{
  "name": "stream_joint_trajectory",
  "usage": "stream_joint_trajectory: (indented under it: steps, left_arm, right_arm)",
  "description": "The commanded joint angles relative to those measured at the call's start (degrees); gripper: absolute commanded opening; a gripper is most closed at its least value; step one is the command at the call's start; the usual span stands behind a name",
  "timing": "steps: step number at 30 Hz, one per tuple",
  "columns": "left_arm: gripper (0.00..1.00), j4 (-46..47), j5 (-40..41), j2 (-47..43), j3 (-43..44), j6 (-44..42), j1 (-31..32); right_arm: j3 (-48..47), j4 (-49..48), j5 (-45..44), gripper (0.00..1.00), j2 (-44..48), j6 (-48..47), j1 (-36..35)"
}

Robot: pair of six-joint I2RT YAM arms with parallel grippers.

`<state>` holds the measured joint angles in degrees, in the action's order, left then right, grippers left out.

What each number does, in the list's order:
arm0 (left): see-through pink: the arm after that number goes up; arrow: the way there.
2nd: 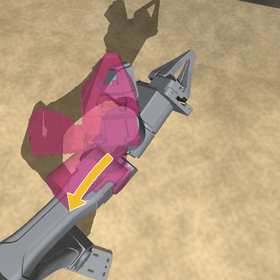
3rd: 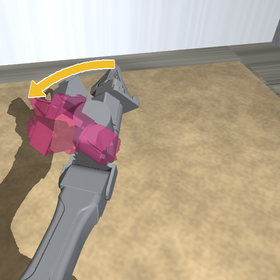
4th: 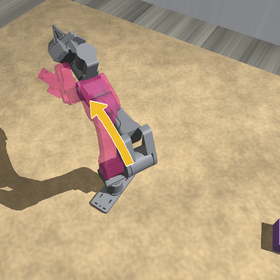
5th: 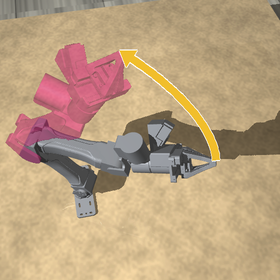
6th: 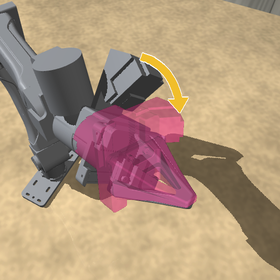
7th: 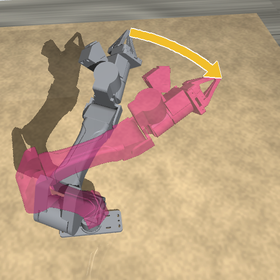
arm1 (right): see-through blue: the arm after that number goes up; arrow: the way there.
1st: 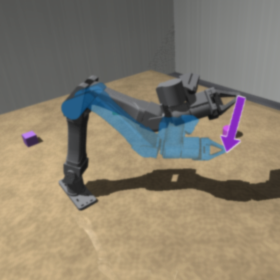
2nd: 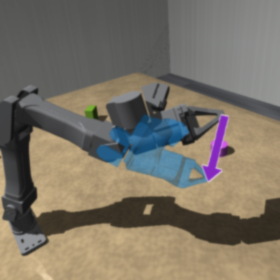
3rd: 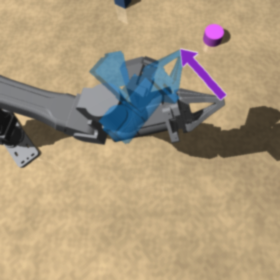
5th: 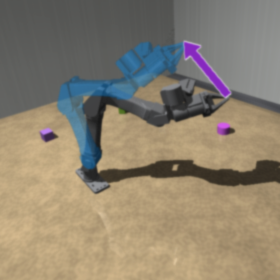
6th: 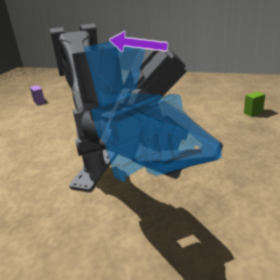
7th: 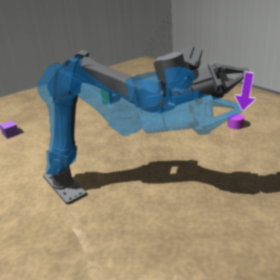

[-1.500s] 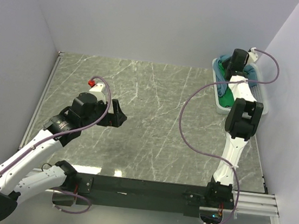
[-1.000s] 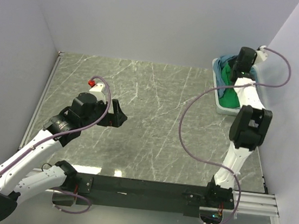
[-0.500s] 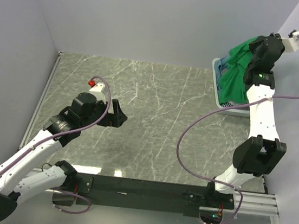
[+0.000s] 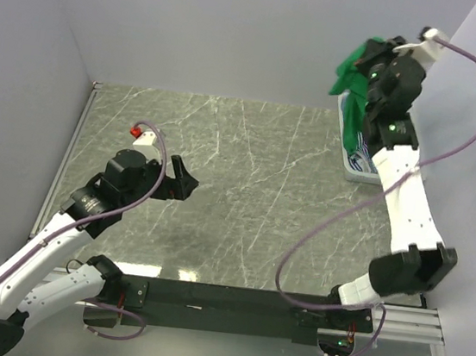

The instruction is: Fold and stack the tank tops

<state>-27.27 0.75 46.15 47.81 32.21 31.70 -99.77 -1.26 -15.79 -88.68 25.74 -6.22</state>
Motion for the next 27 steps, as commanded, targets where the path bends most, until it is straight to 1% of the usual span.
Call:
stream_joint_trajectory:
  steps: [1,3,4,6,7,11,14,16,17,18,19,20,22,24,27]
  left_arm:
    - [0.96,1.34,5.12,-1.59,1.14,2.68,-0.24]
    - [0.94,2.04,6.62,-2.47,0.79,4.88,-0.24]
    - [0.93,2.39,8.02,-3.08,0.62,5.67,-0.24]
    - [0.92,2.83,9.09,-3.52,0.7,8.04,-0.24]
    - [0.91,3.27,9.44,-4.05,0.62,8.66,-0.24]
    - [0.89,4.33,11.28,-4.14,0.53,12.52,-0.24]
    - [0.89,5.99,11.38,-3.18,-0.52,14.37,-0.24]
    - [0.88,8.0,11.2,-2.13,-1.58,15.6,-0.24]
    - [0.88,8.89,11.37,-1.6,-3.23,16.04,-0.24]
    - [0.88,9.25,11.9,-0.98,-3.95,16.48,-0.24]
    - [0.87,9.6,12.25,0.33,-4.74,17.01,-0.24]
    - [0.86,9.95,12.69,0.95,-6.57,18.49,-0.24]
    - [0.84,10.91,12.52,1.92,-8.95,19.91,-0.24]
    - [0.79,13.55,10.51,1.84,-13.25,21.31,-0.24]
    - [0.75,16.36,8.83,1.22,-18.62,23.07,-0.15]
  right_arm:
    - [2.89,-5.59,1.81,0.0,10.26,-4.29,-6.95]
    - [8.94,-7.26,2.61,0.0,12.82,-3.33,-9.76]
    - [10.71,-7.62,2.52,0.0,14.92,-3.06,-13.35]
    - [14.58,-8.32,2.52,0.0,16.43,-3.5,-17.05]
    - [15.3,-7.89,2.61,0.0,17.4,-3.5,-21.25]
    - [19.77,-7.88,0.94,0.0,19.16,-5.0,-29.88]
    - [20.66,-5.61,-1.59,0.0,17.59,-2.72,-30.08]
    - [20.32,-2.62,-0.3,0.0,14.08,-2.71,-29.29]
    - [19.88,-1.13,0.66,0.03,12.41,-2.62,-28.85]
    - [18.39,2.28,1.2,0.12,10.74,-2.53,-28.15]
    - [17.68,4.14,1.46,0.37,7.42,-2.45,-27.71]
    - [16.63,6.25,1.47,0.47,5.82,-1.49,-27.1]
    - [16.36,11.96,1.03,0.62,2.83,-0.08,-25.43]
    - [19.24,14.69,0.77,0.64,3.42,1.94,-23.85]
    - [28.2,13.3,-0.72,0.67,7.45,3.44,-23.58]
